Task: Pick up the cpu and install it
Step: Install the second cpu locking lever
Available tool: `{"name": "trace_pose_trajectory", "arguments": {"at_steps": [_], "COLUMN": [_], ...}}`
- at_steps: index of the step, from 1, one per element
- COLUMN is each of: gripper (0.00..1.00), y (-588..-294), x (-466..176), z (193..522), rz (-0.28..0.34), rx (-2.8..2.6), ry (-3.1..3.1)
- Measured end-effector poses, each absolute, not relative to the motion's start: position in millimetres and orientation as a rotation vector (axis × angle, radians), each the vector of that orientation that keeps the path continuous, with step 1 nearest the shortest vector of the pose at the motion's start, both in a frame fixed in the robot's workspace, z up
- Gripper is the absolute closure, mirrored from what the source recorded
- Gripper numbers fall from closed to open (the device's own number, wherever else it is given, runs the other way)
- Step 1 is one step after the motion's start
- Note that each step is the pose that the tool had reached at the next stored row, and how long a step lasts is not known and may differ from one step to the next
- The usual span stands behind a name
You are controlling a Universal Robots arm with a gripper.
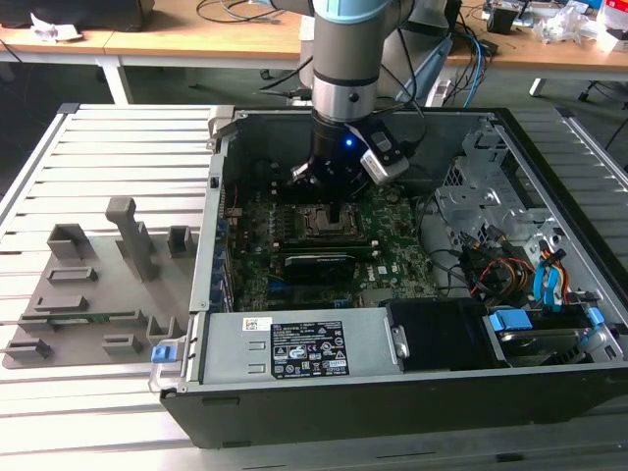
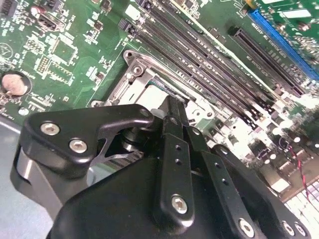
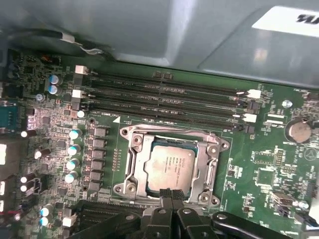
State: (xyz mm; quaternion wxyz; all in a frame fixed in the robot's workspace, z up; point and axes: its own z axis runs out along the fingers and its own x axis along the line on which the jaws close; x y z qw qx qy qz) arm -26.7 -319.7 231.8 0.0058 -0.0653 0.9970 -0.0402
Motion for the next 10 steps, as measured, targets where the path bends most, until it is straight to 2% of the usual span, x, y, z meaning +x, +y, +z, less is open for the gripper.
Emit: {"name": "trace_pose_trajectory", "arguments": {"at_steps": [3,10], "gripper": [0.89,0.89], "y": [-319.6,-319.6], "x": [-26.6,-26.6], "z": [243.8,244.2], "rz": [-0.126,-0.126], "rx": [-0.204,-0.204], "ry": [3.121,3.121]}}
